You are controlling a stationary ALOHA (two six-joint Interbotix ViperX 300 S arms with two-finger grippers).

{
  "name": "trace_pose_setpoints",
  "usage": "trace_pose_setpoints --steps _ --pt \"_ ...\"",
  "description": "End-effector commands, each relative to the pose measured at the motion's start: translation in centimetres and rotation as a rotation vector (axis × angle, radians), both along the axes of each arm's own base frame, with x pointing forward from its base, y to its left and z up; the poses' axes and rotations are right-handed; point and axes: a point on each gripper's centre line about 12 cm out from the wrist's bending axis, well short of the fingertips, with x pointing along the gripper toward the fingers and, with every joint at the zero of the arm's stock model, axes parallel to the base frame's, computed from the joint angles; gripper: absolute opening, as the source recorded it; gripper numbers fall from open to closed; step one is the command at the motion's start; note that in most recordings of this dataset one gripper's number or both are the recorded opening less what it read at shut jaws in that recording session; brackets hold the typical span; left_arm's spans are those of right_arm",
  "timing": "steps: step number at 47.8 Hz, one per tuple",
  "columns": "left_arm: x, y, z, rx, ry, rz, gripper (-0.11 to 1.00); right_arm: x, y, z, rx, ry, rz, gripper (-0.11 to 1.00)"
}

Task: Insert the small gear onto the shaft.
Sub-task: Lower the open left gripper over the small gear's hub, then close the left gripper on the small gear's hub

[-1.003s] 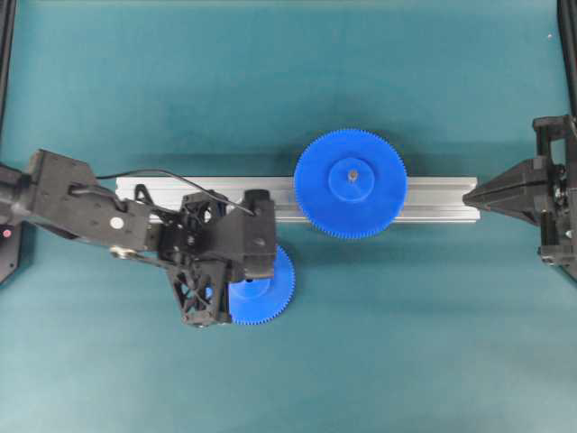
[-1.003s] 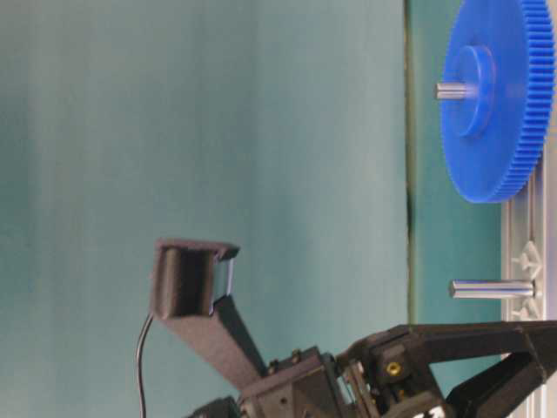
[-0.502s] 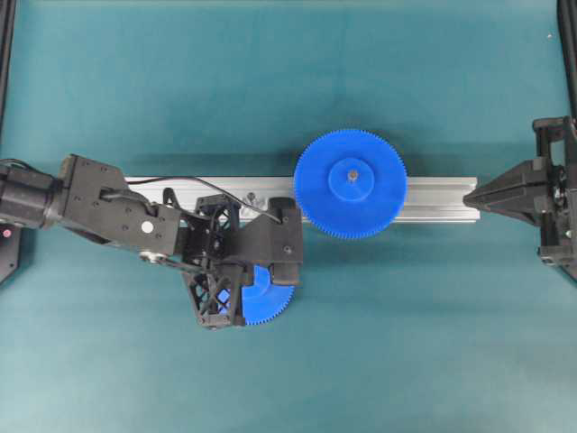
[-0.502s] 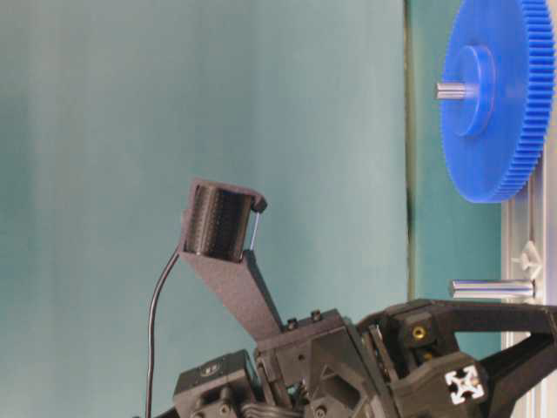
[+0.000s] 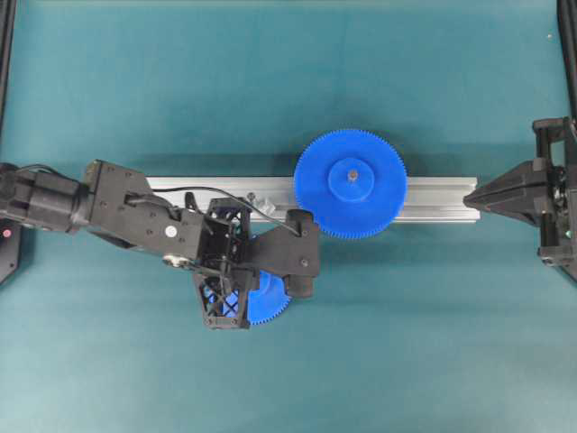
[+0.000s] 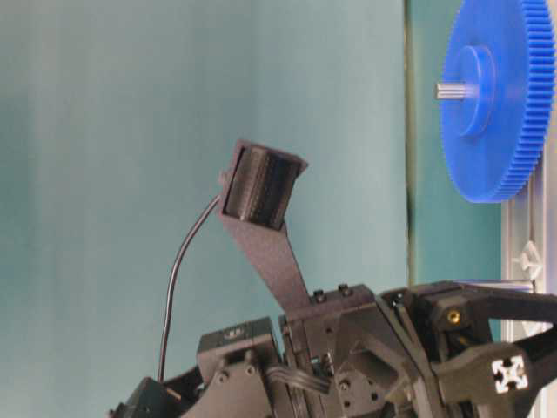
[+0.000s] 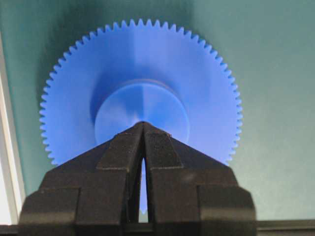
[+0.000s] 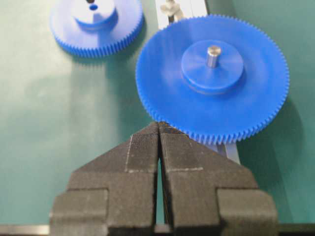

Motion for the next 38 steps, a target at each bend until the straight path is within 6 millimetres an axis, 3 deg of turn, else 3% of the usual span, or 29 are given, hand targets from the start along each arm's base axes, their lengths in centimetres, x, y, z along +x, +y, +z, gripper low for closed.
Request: trace_pose_setpoints --steps 1,38 --pt "0.55 -0.31 1.41 -0.002 -0.037 -0.009 0.01 0.21 -0.06 0.39 0.009 -0.011 -0.008 0.02" --pt "0.23 -0.27 1.54 0.022 -0.018 -0.065 0.01 0.16 -0.06 0.42 0.022 -0.019 -0.015 0.02"
